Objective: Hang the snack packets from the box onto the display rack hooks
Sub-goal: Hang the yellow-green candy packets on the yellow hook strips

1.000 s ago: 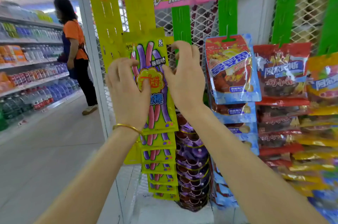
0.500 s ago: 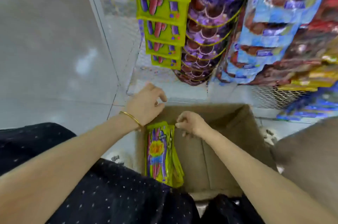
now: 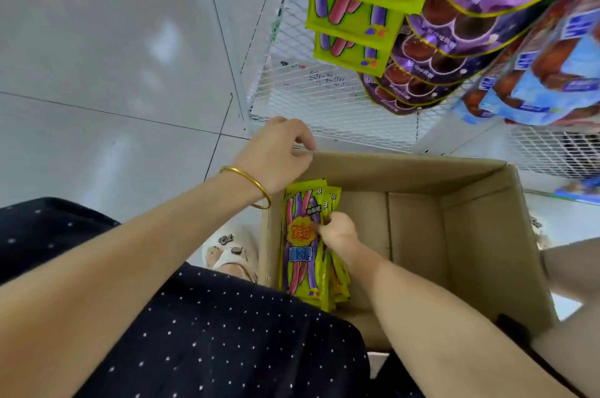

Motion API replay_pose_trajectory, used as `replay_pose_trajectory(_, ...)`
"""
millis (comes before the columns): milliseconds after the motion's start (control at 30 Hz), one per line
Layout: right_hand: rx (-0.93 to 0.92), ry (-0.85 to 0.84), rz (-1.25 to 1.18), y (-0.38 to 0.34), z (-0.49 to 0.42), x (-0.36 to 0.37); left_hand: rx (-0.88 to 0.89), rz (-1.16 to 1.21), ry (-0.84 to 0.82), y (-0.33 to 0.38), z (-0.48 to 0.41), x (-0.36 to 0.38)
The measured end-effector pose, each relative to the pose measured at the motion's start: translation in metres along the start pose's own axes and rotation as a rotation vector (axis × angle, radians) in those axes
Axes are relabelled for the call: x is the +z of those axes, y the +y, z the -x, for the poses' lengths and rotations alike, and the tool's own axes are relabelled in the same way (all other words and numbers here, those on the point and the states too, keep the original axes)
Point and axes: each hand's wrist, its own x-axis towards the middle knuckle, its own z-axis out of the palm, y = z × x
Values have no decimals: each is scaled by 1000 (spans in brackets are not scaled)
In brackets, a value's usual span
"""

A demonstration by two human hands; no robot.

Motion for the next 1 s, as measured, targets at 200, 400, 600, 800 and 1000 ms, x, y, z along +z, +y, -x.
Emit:
replay_pose_trajectory(200,-128,-183,-441,-1,22,-54,-9,18,2,1,0,1)
replay_pose_trajectory(400,-333,-371,-542,-9,67,-159,-169,102,-47,12,-2,10)
replay_pose_trajectory(600,-604,-285,-639,-41,135,-216,66,284,131,74,-4,-17)
replay_pose_trajectory(800,-1036,465,-687,-92,214,-257,314,262,191,157,11,-77)
replay_pose_trajectory(1000,-1355,989,-541,-161,297,-322,449,315,249,240,33,-179)
